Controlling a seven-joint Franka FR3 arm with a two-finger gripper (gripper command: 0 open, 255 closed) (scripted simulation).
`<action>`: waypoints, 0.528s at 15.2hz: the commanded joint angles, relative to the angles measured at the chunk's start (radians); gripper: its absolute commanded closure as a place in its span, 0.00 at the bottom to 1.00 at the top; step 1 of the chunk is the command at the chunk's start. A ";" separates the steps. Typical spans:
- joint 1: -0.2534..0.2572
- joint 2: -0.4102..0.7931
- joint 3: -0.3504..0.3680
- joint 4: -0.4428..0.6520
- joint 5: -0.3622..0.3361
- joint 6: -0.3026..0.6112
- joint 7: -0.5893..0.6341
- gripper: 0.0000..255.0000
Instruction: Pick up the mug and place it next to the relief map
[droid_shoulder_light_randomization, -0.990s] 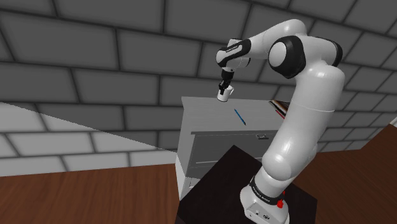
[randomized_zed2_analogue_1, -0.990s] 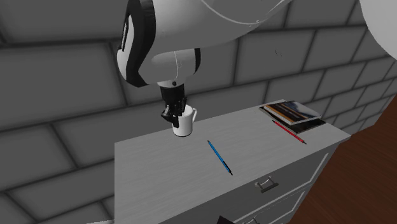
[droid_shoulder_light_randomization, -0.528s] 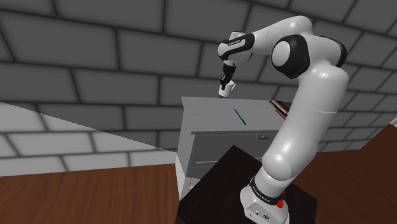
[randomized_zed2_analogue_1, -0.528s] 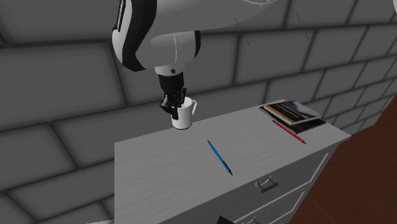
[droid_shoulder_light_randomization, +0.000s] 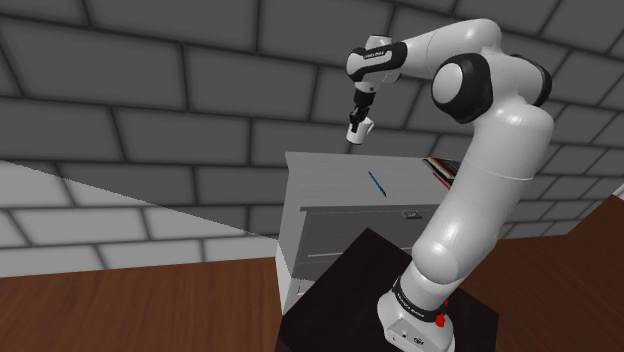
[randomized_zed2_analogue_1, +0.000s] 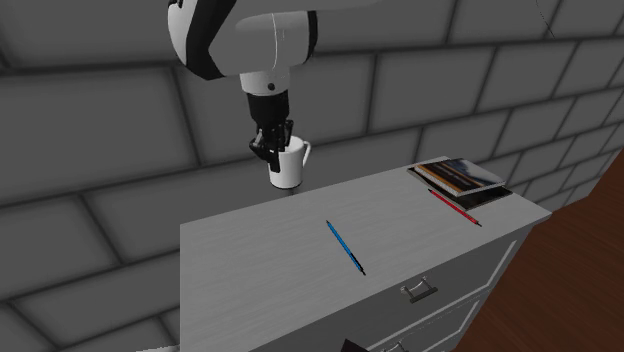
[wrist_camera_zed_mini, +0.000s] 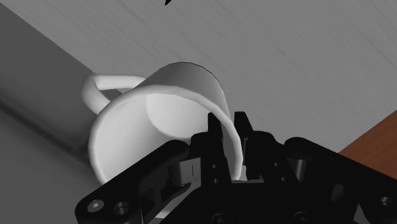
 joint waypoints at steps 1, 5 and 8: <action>0.002 -0.005 0.001 0.021 -0.002 -0.026 0.003 1.00; 0.002 -0.012 0.000 0.067 -0.005 -0.078 0.003 1.00; -0.009 -0.024 -0.009 0.076 -0.008 -0.097 -0.017 1.00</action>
